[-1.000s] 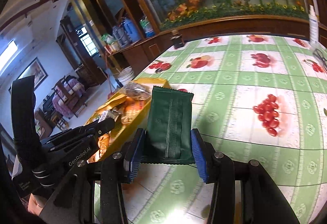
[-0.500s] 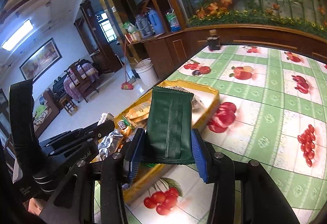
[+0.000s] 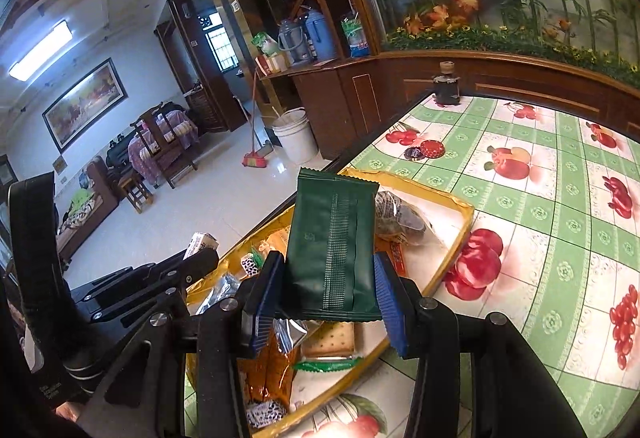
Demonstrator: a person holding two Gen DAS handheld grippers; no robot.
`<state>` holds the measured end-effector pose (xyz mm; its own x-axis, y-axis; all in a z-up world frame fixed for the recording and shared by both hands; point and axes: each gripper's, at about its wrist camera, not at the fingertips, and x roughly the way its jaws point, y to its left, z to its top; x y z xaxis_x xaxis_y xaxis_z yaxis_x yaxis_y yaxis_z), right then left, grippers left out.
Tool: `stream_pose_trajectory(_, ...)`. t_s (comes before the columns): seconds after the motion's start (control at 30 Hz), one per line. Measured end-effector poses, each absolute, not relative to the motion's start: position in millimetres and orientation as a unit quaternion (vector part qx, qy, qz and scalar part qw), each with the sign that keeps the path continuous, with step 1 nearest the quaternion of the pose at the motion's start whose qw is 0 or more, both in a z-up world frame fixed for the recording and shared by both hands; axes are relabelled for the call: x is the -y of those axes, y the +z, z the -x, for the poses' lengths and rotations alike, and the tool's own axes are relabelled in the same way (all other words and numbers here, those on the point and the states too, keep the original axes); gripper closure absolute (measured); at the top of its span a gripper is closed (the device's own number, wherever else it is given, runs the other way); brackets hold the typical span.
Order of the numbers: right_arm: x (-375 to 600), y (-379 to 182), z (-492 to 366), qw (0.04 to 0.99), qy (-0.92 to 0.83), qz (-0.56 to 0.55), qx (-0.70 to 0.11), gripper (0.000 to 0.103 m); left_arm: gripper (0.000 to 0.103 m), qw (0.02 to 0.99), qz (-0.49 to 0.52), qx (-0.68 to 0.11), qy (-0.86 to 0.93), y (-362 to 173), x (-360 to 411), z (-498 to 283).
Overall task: Organize snacks
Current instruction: 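Carry the green pack and white carton over the yellow tray, then open the right tool to drop the green pack while the left tool releases the carton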
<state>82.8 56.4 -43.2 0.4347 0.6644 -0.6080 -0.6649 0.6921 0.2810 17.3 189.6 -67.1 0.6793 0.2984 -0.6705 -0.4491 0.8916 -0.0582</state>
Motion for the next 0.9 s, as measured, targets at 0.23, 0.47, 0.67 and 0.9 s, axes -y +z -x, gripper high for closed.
stream_pose_trajectory(0.23,-77,-49,-104,0.843,0.387,0.006,-0.373,0.057,0.092,0.903,0.12,-0.365,0.194,-77,-199,-30)
stream_pose_trajectory(0.47,-99,-61,-119,0.835,0.384,0.021,-0.393,0.057,0.092,0.893,0.131,-0.392,0.176,-90,-202,-49)
stream_pose_trajectory(0.67,-110,-71,-128,0.834,0.376,0.034,-0.403,0.057,0.092,0.886,0.131,-0.411,0.172,-101,-202,-58)
stream_pose_trajectory(0.9,-109,-89,-143,0.827,0.369,0.024,-0.424,0.057,0.092,0.887,0.107,-0.412,0.181,-103,-195,-55)
